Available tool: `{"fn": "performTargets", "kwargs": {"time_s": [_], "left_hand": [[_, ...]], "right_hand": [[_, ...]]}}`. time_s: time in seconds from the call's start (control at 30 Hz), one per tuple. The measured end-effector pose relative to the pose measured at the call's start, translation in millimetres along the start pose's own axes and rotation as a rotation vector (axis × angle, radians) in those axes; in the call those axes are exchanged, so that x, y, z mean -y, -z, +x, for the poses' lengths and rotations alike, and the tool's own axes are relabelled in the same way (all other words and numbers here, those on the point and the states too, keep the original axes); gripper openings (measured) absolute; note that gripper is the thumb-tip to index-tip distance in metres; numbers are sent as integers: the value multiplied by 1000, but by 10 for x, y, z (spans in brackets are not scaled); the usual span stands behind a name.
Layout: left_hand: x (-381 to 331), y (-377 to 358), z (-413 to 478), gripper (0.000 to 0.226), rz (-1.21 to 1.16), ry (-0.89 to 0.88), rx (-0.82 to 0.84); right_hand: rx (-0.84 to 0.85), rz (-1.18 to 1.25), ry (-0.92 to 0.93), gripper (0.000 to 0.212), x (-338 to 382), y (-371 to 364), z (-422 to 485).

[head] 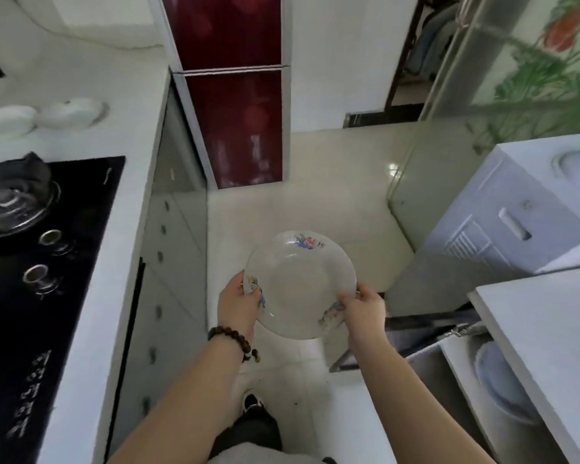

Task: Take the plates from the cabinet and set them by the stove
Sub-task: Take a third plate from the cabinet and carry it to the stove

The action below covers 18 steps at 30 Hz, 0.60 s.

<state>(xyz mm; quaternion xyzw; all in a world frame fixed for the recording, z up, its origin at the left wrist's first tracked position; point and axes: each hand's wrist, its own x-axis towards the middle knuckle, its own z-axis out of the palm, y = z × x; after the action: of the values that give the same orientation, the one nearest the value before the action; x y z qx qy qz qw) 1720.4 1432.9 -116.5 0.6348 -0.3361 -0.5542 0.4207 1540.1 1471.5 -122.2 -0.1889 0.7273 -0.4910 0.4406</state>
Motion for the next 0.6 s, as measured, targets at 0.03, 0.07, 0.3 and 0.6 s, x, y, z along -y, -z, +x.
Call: {"fn": "performTargets", "kwargs": {"time_s": [0.03, 0.07, 0.3, 0.6], "left_hand": [[-36, 95, 78, 43, -14, 1, -25], [-70, 189, 161, 43, -25, -3, -47], [-340, 640, 868, 42, -66, 13, -135], [-718, 739, 1556, 32, -85, -4, -151]], "right_hand": [[26, 11, -1, 21, 41, -157, 36], [49, 15, -4, 22, 81, -312, 77], [153, 31, 10, 22, 392, -1224, 381], [179, 24, 19, 23, 760, -1816, 822]]}}
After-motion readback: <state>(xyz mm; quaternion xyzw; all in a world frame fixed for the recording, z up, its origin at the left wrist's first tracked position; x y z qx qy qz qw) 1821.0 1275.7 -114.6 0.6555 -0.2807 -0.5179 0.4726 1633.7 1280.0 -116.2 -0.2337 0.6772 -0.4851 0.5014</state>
